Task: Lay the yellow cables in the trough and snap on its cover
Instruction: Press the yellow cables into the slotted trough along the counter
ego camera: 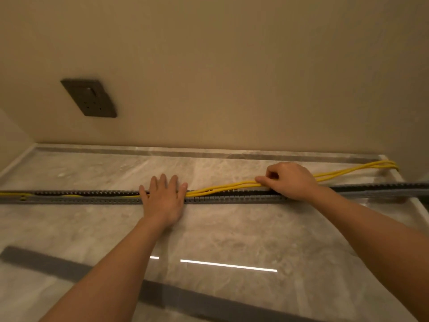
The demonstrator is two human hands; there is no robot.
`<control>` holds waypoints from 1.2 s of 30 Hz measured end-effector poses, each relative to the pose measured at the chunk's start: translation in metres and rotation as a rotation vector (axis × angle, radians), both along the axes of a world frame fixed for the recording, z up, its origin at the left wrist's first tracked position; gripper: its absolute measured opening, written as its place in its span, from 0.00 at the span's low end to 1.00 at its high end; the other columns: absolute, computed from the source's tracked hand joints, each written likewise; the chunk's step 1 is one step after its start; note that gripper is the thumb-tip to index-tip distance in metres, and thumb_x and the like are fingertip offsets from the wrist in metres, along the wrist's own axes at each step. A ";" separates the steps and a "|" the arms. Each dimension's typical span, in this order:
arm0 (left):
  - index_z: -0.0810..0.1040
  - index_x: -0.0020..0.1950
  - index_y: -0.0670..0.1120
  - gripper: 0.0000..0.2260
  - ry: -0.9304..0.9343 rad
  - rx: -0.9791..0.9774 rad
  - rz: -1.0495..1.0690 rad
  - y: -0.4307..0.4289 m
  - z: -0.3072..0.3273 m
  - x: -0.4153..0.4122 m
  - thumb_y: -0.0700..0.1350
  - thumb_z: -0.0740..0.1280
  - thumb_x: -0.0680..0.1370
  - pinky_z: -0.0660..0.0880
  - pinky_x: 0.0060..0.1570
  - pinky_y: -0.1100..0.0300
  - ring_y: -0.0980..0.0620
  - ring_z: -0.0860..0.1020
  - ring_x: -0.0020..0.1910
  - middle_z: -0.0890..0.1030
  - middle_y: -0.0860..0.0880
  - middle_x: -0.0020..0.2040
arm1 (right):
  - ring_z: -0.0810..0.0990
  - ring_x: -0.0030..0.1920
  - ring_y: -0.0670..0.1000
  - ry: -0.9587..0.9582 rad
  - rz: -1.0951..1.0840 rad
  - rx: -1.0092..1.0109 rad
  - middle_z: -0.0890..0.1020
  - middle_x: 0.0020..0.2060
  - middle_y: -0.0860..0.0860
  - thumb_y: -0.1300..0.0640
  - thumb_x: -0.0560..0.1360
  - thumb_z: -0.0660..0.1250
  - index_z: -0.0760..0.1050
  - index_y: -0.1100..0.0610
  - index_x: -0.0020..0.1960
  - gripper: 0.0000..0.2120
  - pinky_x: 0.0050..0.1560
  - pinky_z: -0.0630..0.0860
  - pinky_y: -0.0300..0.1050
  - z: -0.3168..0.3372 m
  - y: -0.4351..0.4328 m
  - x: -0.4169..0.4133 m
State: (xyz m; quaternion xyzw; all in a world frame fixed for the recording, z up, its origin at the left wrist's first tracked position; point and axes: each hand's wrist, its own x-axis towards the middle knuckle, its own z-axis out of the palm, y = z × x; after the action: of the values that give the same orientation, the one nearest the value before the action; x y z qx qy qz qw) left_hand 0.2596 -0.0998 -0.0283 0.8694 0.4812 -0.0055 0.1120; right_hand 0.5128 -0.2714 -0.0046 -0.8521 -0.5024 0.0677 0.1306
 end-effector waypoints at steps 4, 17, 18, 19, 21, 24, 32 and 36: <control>0.53 0.75 0.54 0.24 0.004 0.028 -0.003 0.002 -0.004 -0.001 0.59 0.44 0.80 0.43 0.71 0.40 0.45 0.48 0.75 0.53 0.47 0.77 | 0.73 0.31 0.46 0.040 -0.060 0.013 0.75 0.27 0.46 0.31 0.69 0.60 0.71 0.52 0.32 0.24 0.27 0.64 0.41 0.000 -0.004 0.001; 0.51 0.76 0.53 0.25 0.035 0.029 -0.004 -0.002 0.000 -0.001 0.60 0.42 0.80 0.41 0.71 0.39 0.45 0.49 0.75 0.52 0.46 0.77 | 0.67 0.27 0.50 -0.191 -0.027 0.398 0.68 0.25 0.47 0.43 0.67 0.72 0.64 0.55 0.30 0.21 0.27 0.60 0.42 0.006 -0.028 -0.034; 0.52 0.76 0.53 0.25 0.033 0.028 -0.003 -0.001 0.000 0.000 0.60 0.42 0.80 0.41 0.71 0.40 0.45 0.49 0.75 0.52 0.46 0.77 | 0.67 0.28 0.50 -0.200 -0.035 0.412 0.68 0.26 0.47 0.44 0.66 0.72 0.65 0.55 0.30 0.21 0.28 0.61 0.42 0.005 -0.029 -0.036; 0.52 0.76 0.53 0.26 0.031 0.026 -0.001 -0.001 0.000 0.000 0.60 0.42 0.80 0.41 0.71 0.40 0.45 0.49 0.75 0.52 0.46 0.77 | 0.67 0.29 0.50 -0.212 -0.040 0.430 0.68 0.26 0.47 0.45 0.66 0.74 0.65 0.55 0.30 0.21 0.29 0.62 0.42 0.003 -0.030 -0.038; 0.52 0.76 0.53 0.26 0.027 0.021 0.002 -0.001 -0.001 0.000 0.61 0.42 0.80 0.40 0.72 0.40 0.45 0.49 0.75 0.52 0.47 0.77 | 0.68 0.31 0.50 -0.235 -0.051 0.464 0.69 0.26 0.49 0.48 0.64 0.76 0.67 0.57 0.29 0.20 0.28 0.63 0.43 -0.002 -0.032 -0.043; 0.53 0.75 0.53 0.26 0.021 0.019 0.002 -0.001 -0.001 0.000 0.61 0.42 0.79 0.41 0.72 0.40 0.45 0.50 0.75 0.52 0.47 0.77 | 0.69 0.32 0.52 -0.261 -0.102 0.519 0.72 0.25 0.52 0.49 0.62 0.77 0.69 0.60 0.27 0.21 0.27 0.65 0.45 -0.010 -0.033 -0.051; 0.53 0.75 0.55 0.24 -0.071 0.009 -0.091 -0.001 0.001 -0.007 0.60 0.46 0.80 0.38 0.70 0.38 0.45 0.46 0.76 0.50 0.49 0.78 | 0.77 0.38 0.56 -0.294 0.080 0.485 0.81 0.35 0.55 0.61 0.68 0.74 0.81 0.62 0.39 0.04 0.36 0.76 0.49 -0.008 -0.044 -0.066; 0.59 0.74 0.53 0.23 -0.202 0.071 -0.395 -0.021 0.011 -0.008 0.58 0.50 0.80 0.40 0.72 0.44 0.51 0.46 0.76 0.52 0.52 0.77 | 0.81 0.47 0.59 -0.271 0.120 0.389 0.83 0.47 0.58 0.63 0.69 0.72 0.80 0.63 0.52 0.12 0.50 0.77 0.51 -0.009 -0.051 -0.075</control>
State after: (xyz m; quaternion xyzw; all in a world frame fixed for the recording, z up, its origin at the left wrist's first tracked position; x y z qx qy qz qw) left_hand 0.2517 -0.1212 -0.0176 0.9463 0.2877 0.0768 0.1258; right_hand 0.4376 -0.3220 -0.0134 -0.7808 -0.5685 -0.1375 0.2195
